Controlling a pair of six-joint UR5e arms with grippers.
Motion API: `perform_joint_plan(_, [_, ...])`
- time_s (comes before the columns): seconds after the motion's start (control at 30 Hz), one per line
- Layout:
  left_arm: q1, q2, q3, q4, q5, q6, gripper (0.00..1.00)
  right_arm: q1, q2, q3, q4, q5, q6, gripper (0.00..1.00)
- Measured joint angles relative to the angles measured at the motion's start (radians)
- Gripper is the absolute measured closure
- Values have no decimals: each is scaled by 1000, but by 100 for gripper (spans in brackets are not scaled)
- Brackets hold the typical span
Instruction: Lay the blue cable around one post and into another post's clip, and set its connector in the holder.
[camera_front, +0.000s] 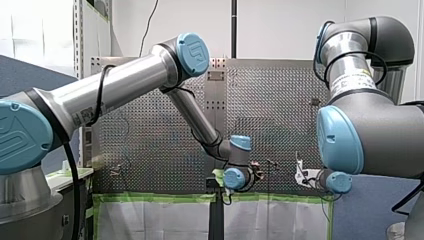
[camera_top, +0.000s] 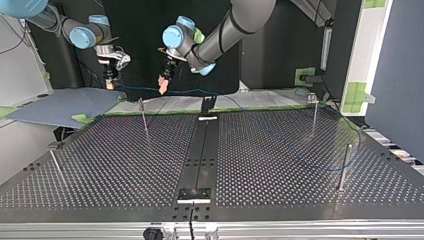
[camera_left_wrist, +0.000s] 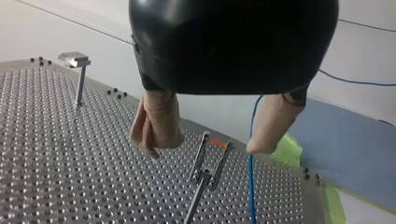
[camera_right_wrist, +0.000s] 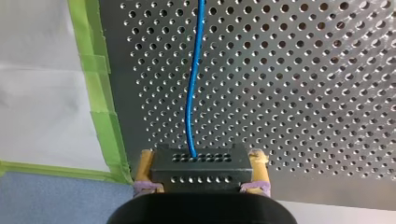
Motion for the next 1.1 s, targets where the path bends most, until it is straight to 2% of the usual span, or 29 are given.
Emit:
perform_joint_plan(0.27, [3,0,6,-56,43,-26,0,-1,-25,0,8,-4,7,100])
perform_joint_plan(0.4, [3,-15,21,-75,50,-31,0,0,-35,0,16,-6,9,100])
perform_joint_plan(0.53, [5,-50,56,-102,28,-29,0,2,-38,1,25,-4,6,100])
perform_joint_plan(0.67, [6,-85,92,-87,-10,-24,0,0,-39,3,34,-2,0,100])
perform_joint_plan(0.87, [11,-95,139,-88,-57,-14,0,-1,-39,10,34,-2,1,100])
perform_joint_plan(0.97, [13,-95,148,-94,-61,-6,0,-2,-39,10,31,-3,7,100])
perform_joint_plan(1.1, [17,-97,150,-97,-62,-1,0,-2,-39,11,31,-2,8,100])
